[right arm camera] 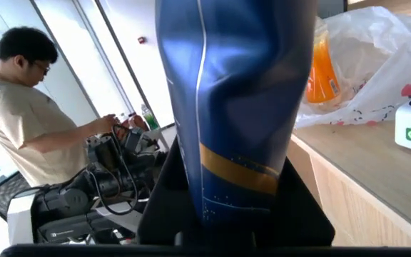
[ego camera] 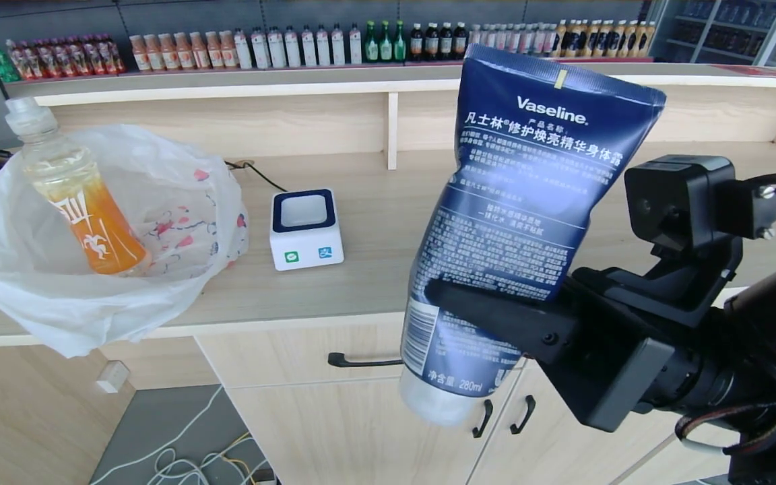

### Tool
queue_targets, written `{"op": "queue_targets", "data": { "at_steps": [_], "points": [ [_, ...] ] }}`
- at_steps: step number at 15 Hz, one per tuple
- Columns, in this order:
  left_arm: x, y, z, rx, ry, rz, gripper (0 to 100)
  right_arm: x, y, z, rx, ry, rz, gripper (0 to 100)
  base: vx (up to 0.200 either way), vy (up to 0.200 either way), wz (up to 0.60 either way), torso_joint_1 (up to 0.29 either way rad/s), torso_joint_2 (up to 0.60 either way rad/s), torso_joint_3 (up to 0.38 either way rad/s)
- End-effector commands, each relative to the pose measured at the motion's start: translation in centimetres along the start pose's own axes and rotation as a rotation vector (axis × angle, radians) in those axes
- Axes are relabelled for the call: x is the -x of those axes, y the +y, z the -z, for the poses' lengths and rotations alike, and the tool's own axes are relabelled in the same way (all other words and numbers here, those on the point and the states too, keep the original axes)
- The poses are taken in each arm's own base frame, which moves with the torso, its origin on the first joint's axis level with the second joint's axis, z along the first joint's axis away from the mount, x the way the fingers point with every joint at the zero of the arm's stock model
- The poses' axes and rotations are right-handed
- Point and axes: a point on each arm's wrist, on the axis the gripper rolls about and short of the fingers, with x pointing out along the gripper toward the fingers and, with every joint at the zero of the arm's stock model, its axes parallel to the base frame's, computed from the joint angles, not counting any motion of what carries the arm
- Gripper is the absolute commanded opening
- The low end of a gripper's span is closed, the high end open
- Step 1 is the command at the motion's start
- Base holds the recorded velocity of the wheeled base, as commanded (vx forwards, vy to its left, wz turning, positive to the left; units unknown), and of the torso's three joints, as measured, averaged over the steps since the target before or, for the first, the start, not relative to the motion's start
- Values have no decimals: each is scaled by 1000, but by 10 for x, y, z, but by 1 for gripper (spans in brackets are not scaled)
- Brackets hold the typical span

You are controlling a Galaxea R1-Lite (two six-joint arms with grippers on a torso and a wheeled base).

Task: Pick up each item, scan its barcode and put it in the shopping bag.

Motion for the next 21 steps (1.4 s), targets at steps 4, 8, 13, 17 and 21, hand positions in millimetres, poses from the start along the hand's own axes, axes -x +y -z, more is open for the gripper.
{"op": "queue_targets", "data": {
  "at_steps": [4,8,13,17,21],
  "points": [
    [0,0,0,0,0,0,100,33,-13,-6,131,-28,213,0,0,0,0,0,0,0],
    [0,0,0,0,0,0,100,47,-5,-20,260,-163,497,0,0,0,0,0,0,0],
    [0,0,0,-3,0,0,100,73,-4,-23,439,-130,654,0,0,0,0,0,0,0],
    [0,0,0,-3,0,2,100,80,-5,-19,499,-131,839,0,0,0,0,0,0,0],
    [0,0,0,-3,0,2,100,81,-10,-30,572,-159,903,0,0,0,0,0,0,0]
  ]
}}
